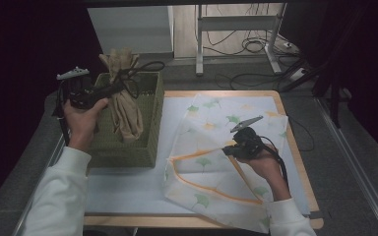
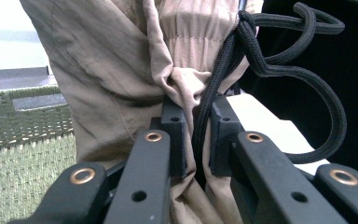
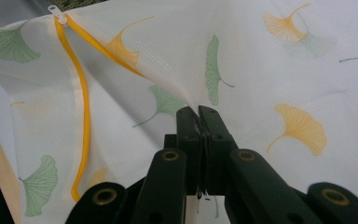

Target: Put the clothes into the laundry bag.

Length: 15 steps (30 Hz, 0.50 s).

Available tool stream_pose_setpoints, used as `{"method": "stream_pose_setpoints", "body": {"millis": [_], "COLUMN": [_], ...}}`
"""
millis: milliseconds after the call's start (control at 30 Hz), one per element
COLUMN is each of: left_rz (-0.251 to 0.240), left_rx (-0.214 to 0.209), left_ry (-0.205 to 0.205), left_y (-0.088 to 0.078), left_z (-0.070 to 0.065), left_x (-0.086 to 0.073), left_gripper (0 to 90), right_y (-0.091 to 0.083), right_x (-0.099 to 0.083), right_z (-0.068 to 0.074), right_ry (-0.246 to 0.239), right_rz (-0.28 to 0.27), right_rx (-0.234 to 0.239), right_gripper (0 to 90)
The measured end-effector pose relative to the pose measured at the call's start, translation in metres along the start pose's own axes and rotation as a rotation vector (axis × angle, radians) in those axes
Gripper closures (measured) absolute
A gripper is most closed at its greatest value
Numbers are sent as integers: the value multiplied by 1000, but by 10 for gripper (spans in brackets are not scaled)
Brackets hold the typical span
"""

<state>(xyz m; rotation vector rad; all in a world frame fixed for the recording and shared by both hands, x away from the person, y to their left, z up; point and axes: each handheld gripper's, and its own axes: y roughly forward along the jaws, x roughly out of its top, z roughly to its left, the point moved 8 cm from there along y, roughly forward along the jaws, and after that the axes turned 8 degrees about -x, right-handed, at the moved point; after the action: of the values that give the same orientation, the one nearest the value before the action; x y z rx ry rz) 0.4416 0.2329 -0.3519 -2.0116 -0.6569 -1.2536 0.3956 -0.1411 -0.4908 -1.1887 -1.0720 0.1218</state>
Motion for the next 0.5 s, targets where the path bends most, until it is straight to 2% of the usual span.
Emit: {"method": "stream_pose_setpoints", "body": {"millis": [500], "left_rz": [-20], "left_rx": [-44], "left_ry": [11], "left_y": [2], "left_z": [-15], "left_x": [1], "left_gripper": [798], "right_y": [0], "right_x": [0], "right_z": [-1], "right_ry": [1], "right_rz": [-1], "right_rx": [-1], "right_gripper": [863]}}
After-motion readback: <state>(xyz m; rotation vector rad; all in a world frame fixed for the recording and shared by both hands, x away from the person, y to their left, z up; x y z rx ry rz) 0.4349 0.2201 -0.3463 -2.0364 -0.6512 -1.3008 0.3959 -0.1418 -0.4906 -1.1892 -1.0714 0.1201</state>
